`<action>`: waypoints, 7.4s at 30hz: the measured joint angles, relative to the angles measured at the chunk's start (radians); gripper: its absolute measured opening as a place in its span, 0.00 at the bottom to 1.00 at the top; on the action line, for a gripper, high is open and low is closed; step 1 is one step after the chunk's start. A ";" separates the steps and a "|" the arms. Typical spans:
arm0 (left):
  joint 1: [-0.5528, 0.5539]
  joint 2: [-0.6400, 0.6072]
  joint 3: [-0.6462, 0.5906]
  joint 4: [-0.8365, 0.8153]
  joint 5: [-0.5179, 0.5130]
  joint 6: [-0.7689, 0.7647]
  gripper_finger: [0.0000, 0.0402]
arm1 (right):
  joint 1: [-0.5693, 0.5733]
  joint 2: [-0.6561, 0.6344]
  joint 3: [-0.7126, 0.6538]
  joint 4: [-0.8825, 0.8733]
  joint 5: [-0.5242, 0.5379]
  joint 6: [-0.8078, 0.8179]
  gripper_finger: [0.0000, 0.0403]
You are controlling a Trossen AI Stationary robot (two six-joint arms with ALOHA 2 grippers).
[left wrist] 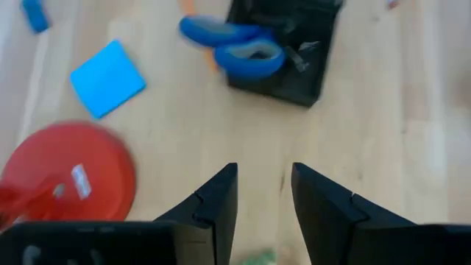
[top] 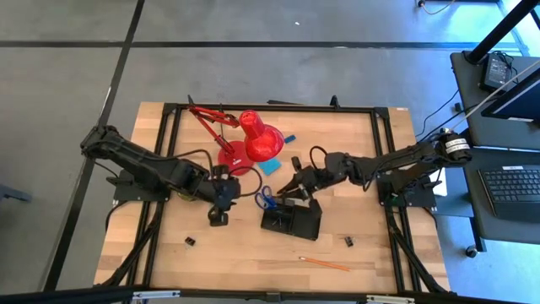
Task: Pick and place office supplies into organizer
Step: Put the black mechanical pen into the desk organizer, then put the top orange pencil into the desk organizer
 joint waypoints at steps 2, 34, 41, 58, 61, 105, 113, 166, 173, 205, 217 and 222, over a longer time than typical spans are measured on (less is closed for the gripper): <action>-0.015 -0.002 0.000 -0.020 -0.035 -0.029 0.30 | -0.002 0.010 0.000 -0.005 0.000 0.000 0.10; -0.037 -0.001 0.000 -0.026 -0.081 -0.040 0.29 | -0.007 0.259 0.001 -0.041 0.024 -0.008 0.12; -0.037 -0.001 0.000 -0.026 -0.082 -0.040 0.29 | -0.007 0.259 0.001 -0.049 0.024 -0.034 0.14; -0.037 -0.001 0.000 -0.026 -0.079 -0.065 0.29 | -0.007 0.194 0.000 -0.098 0.024 -0.032 0.42; -0.037 -0.001 0.000 -0.026 -0.079 -0.066 0.29 | -0.007 0.116 0.000 -0.162 0.024 -0.037 0.44; -0.029 -0.001 0.000 -0.026 -0.078 -0.074 0.29 | -0.212 0.052 0.000 -0.954 0.275 -0.355 0.30; -0.029 -0.001 0.000 -0.026 -0.080 -0.074 0.29 | -0.215 0.129 0.001 -0.917 0.275 -0.380 0.29; -0.029 -0.001 0.000 -0.025 -0.113 -0.074 0.29 | -0.215 0.333 0.201 -1.222 0.285 -0.322 0.07; -0.029 -0.001 0.000 -0.025 -0.114 -0.074 0.29 | -0.196 0.344 0.275 -1.365 0.292 -0.315 0.05; -0.030 -0.001 0.000 -0.025 -0.114 -0.086 0.29 | -0.171 0.342 0.322 -1.489 0.278 -0.256 0.14; -0.030 -0.001 0.000 -0.025 -0.114 -0.085 0.29 | -0.171 0.333 0.249 -1.428 0.278 -0.234 0.26; -0.030 -0.001 0.000 -0.025 -0.114 -0.082 0.29 | -0.171 0.333 0.235 -1.397 0.278 -0.215 0.27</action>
